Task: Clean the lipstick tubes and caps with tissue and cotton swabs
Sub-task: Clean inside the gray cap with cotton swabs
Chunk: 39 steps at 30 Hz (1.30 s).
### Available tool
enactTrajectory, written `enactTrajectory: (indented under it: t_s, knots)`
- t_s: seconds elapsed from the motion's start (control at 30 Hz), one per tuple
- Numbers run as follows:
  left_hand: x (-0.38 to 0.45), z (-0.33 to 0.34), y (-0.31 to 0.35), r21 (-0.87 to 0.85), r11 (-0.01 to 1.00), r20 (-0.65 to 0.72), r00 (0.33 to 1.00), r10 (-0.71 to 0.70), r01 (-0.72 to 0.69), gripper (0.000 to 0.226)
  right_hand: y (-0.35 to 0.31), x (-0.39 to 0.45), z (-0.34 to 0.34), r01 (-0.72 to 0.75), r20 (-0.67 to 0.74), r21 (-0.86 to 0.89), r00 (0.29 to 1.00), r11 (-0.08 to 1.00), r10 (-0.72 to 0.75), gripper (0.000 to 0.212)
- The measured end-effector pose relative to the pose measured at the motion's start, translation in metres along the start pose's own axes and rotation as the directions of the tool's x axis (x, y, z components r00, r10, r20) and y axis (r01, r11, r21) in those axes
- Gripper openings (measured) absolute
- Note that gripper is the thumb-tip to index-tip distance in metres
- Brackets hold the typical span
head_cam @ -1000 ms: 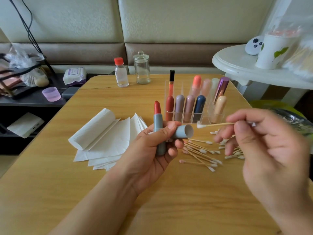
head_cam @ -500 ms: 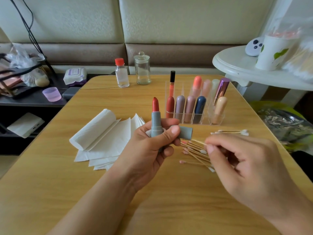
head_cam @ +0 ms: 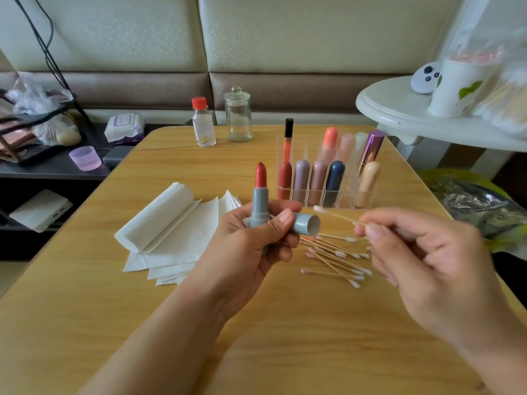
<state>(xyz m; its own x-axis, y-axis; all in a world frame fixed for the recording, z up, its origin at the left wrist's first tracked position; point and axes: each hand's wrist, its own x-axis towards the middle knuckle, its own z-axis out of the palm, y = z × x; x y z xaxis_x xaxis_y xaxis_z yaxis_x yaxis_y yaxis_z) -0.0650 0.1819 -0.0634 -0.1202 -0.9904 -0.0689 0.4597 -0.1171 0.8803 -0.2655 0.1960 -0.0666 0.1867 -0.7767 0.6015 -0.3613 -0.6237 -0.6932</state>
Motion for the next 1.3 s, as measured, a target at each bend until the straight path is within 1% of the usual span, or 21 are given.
enactTrajectory:
  t_s: [0.1,0.23,0.43,0.57,0.77,0.9,1.0,1.17,1.3]
  knots:
    - [-0.001,0.0015,0.0012,-0.033,0.998,0.0,0.999,-0.048,0.048,0.016,-0.0002,0.0,0.0013,-0.014,-0.017,0.005,1.0,1.0,0.015,0.021]
    - [-0.0032,0.0049,0.0028,-0.009,0.997,0.038,0.996,-0.08,0.08,0.017,-0.0049,0.0,0.0062,-0.018,0.009,-0.021,1.0,1.0,0.018,0.022]
    - [-0.0025,0.0059,0.0024,-0.056,0.993,0.032,0.994,-0.103,0.105,0.015,-0.0064,-0.0014,0.0062,-0.017,0.033,0.036,0.999,0.999,0.016,0.022]
    - [-0.0021,0.0049,0.0026,-0.072,0.992,0.024,0.994,-0.107,0.108,0.016,-0.0064,-0.0018,0.0067,-0.018,0.039,0.006,0.999,1.0,0.018,0.021]
    - [-0.0023,0.0052,0.0017,-0.062,0.992,0.029,0.994,-0.105,0.107,0.017,-0.0053,-0.0021,0.0059,-0.007,0.085,-0.012,0.996,1.0,0.008,0.02]
    - [-0.0026,0.0046,0.0026,-0.068,0.993,0.023,0.995,-0.096,0.097,0.017,-0.0054,-0.0013,0.0058,0.01,0.104,-0.057,0.995,0.998,-0.004,0.021]
    - [-0.0028,0.0041,0.0032,-0.059,0.994,0.023,0.995,-0.094,0.095,0.017,-0.0058,-0.0013,0.0061,0.002,0.096,-0.029,0.995,1.0,0.001,0.02]
    - [-0.0022,0.0029,0.0031,-0.049,0.994,0.044,0.995,-0.095,0.097,0.021,-0.007,-0.0014,0.0057,-0.041,0.061,0.088,0.997,0.995,0.036,0.02]
    - [-0.0029,0.003,0.0023,-0.009,0.996,0.061,0.995,-0.085,0.085,0.023,-0.0077,-0.0014,0.0058,-0.026,0.073,0.031,0.997,0.999,0.023,0.023]
